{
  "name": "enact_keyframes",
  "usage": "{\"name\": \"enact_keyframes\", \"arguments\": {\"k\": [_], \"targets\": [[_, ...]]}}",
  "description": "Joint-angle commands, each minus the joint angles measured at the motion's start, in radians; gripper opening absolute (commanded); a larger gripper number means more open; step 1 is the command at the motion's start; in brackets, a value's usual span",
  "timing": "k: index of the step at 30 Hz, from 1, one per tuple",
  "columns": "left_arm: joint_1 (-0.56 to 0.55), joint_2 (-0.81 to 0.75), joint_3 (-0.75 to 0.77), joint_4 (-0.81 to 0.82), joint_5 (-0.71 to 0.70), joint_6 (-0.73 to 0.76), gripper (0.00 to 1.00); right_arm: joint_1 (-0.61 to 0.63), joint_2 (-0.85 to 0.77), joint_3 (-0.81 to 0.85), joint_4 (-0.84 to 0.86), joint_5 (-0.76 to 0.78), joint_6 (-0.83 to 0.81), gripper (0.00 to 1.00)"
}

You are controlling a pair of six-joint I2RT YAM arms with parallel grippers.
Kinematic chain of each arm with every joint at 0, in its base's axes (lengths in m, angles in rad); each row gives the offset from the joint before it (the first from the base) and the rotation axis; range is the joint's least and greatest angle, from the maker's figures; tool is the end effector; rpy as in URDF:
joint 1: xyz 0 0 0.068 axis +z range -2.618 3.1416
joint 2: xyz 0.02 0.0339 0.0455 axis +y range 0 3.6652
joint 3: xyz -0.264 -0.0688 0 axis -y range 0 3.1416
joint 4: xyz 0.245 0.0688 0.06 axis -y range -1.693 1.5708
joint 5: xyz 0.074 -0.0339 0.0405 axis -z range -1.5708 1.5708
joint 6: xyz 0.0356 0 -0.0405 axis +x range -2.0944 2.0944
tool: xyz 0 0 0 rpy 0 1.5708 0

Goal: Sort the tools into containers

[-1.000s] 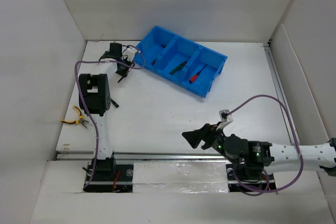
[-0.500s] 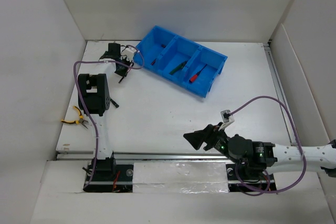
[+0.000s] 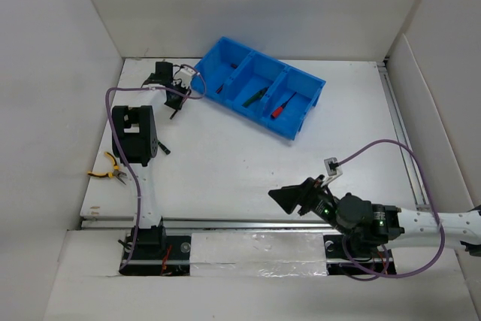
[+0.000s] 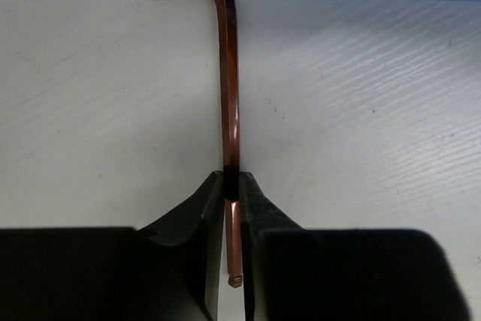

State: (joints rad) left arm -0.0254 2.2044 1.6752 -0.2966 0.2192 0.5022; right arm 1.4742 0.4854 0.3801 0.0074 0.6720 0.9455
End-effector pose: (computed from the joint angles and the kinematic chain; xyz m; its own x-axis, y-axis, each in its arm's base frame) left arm 0.4915 -0.0202 0.1744 -0.5612 0.4842 -0.6712 0.5046 0.8430 0.1862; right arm 0.0354 0.1350 0.2606 -0.5886 0.5042 -0.6319 -0.4133 0.4840 0.7713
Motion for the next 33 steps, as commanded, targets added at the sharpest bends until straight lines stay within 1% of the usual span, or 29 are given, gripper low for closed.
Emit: {"name": "enact_keyframes", "arguments": {"k": [1,2,3,8,14,15,21,28,33], "targets": [[-0.007,0.054,-0.039,-0.095,-0.014,0.002,0.05,0.009,-0.01,0.0,0.014,-0.003,-0.001,0.85],[-0.016,0.057,-0.038,-0.095,-0.015,0.001,0.01,0.009,-0.011,-0.001,0.014,-0.005,-0.001,0.85],[-0.016,0.058,-0.042,-0.093,-0.021,-0.001,0.0,0.009,-0.014,0.0,0.016,-0.009,-0.002,0.85],[-0.016,0.038,-0.058,-0.075,-0.031,-0.031,0.0,0.009,-0.033,-0.003,0.011,-0.011,0.001,0.85],[-0.016,-0.012,-0.149,-0.039,-0.047,-0.077,0.0,0.009,-0.044,-0.003,0.003,-0.014,0.012,0.84],[-0.016,-0.052,-0.191,-0.01,-0.043,-0.086,0.0,0.009,-0.042,-0.001,0.002,-0.014,0.012,0.84],[-0.016,-0.222,-0.308,0.072,-0.084,-0.111,0.0,0.009,-0.034,0.0,0.008,-0.008,0.012,0.84],[-0.016,-0.379,-0.365,0.09,-0.083,-0.139,0.0,0.009,-0.028,0.003,-0.001,0.008,0.022,0.84],[-0.016,-0.428,-0.374,0.088,-0.08,-0.159,0.0,0.009,-0.028,0.002,0.002,0.003,0.019,0.84]]}}
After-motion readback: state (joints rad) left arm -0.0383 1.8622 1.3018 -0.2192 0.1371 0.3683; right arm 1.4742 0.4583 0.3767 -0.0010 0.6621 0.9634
